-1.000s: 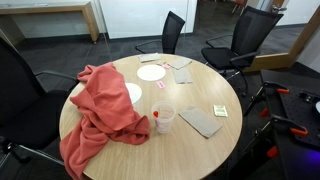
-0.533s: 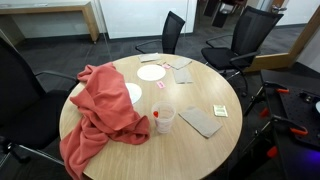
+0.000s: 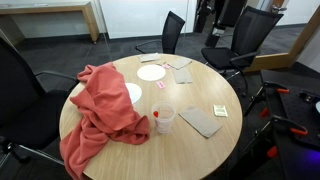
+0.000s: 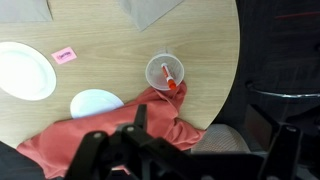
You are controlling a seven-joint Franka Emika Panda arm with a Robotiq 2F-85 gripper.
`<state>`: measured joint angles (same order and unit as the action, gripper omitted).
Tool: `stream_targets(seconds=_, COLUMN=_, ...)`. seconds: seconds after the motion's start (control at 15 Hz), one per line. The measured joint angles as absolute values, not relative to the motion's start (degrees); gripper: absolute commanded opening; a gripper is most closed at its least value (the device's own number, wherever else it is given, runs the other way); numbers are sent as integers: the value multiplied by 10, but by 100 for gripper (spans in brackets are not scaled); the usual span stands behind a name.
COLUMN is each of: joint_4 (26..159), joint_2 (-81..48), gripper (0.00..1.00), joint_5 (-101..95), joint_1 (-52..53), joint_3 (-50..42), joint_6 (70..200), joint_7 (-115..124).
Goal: Put the marker on the table
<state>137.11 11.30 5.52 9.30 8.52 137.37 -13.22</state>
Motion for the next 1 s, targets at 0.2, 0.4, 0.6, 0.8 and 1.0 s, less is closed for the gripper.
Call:
stream_targets(seconds=0.2, joint_4=1371, joint_2=113, gripper=100, joint_5=55, joint_1=94, joint_3=84, joint_6=1374, joint_7=-132)
stream_targets(seconds=0.4, joint_4=1371, joint_2=110, gripper=100, joint_5=55, joint_1=95, joint_3=84, joint_6=1374, joint_7=-132)
stream_targets(seconds=0.6, joint_4=1371, joint_2=96, gripper=100, joint_5=61, joint_1=95, joint_3=84, joint_6=1374, joint_7=-148)
stream_targets(seconds=0.8, joint_4=1372, joint_2=76, gripper=100, joint_5=78, joint_1=96, joint_3=78, joint_6=1374, joint_7=-196)
stream_targets(seconds=1.0, joint_4=1375, joint_2=54, gripper=100, joint_5=92, joint_1=95, joint_3=71, joint_6=1381, joint_7=-241)
